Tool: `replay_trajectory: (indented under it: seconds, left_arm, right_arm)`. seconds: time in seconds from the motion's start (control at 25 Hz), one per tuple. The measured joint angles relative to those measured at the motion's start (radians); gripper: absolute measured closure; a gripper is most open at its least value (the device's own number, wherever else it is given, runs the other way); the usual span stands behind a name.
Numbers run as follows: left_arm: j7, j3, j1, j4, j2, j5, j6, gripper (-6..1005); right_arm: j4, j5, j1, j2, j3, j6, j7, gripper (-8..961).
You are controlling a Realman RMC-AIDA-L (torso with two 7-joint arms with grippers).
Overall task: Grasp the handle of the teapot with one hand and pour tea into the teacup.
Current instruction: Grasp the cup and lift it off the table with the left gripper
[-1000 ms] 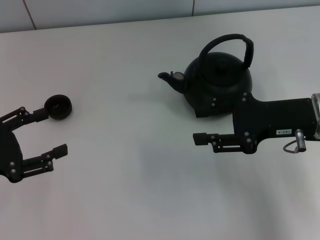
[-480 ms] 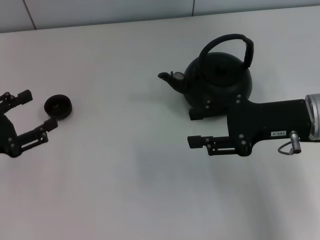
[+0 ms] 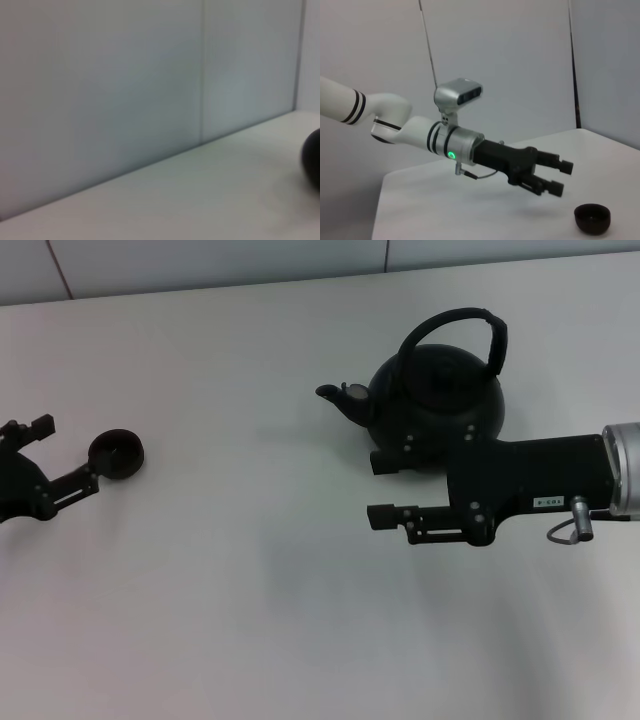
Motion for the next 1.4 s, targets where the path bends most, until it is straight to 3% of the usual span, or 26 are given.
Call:
replay_trajectory:
  seconds: [0.76,1.4]
  left_arm:
    - [0.085,0.142,-0.064,-0.065,-0.003,0.000,-0.222,204]
    - [0.086,0.143,-0.113,-0.086,-0.003,-0.001,-0.272,219]
  right_arm:
    - [0.013,0.020,0.012,0.000,0.000,0.014,0.003,356]
    - [0.013,0.020,0.017,-0.002,0.008,0.028,0.003,356]
